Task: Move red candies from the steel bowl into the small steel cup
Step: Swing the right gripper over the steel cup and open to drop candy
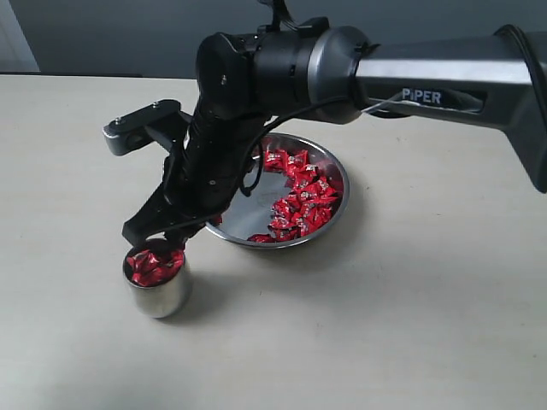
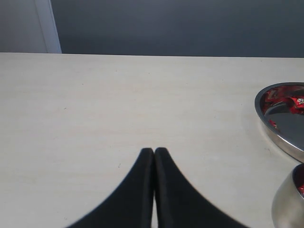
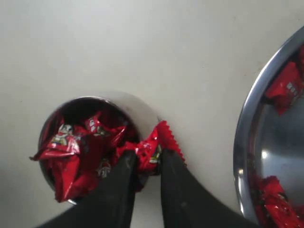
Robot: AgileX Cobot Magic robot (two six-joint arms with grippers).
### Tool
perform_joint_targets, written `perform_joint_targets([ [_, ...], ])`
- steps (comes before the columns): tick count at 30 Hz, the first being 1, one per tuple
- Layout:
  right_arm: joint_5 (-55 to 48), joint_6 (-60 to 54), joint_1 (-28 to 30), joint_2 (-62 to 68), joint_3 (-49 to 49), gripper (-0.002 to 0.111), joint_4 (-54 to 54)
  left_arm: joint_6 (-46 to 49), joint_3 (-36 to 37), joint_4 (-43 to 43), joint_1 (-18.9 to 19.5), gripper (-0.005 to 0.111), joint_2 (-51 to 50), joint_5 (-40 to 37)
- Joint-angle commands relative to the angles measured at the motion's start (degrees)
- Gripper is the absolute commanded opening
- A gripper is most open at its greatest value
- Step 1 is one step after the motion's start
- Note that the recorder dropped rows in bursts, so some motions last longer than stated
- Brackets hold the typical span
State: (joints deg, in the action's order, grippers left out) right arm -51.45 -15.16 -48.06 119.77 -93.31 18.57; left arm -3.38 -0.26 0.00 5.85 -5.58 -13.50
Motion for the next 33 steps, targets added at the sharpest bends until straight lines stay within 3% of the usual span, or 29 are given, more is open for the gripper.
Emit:
perform_joint_targets([
  [1,-0.8,-0.7,0.0,-0.9,-0.1,0.004,0.4,-0.1,0.3,0.0,-0.3,0.000,0.3,0.1],
  [21,-6.6,-7.8,0.0,-2.8,-0.1,0.004,7.5,-0.1,0.3,0.0,-0.3,0.000,0.3,0.1],
  [27,-6.5,-10.7,0.0,-2.8,-0.1,0.025,9.2,-0.1,0.3,0.0,-0.3,0.000,0.3,0.1],
  [33,-6.0,-10.7,0.0,-2.3,-0.1,0.026,9.4,-0.1,0.3,0.0,-0.3,0.000,0.3,0.1],
])
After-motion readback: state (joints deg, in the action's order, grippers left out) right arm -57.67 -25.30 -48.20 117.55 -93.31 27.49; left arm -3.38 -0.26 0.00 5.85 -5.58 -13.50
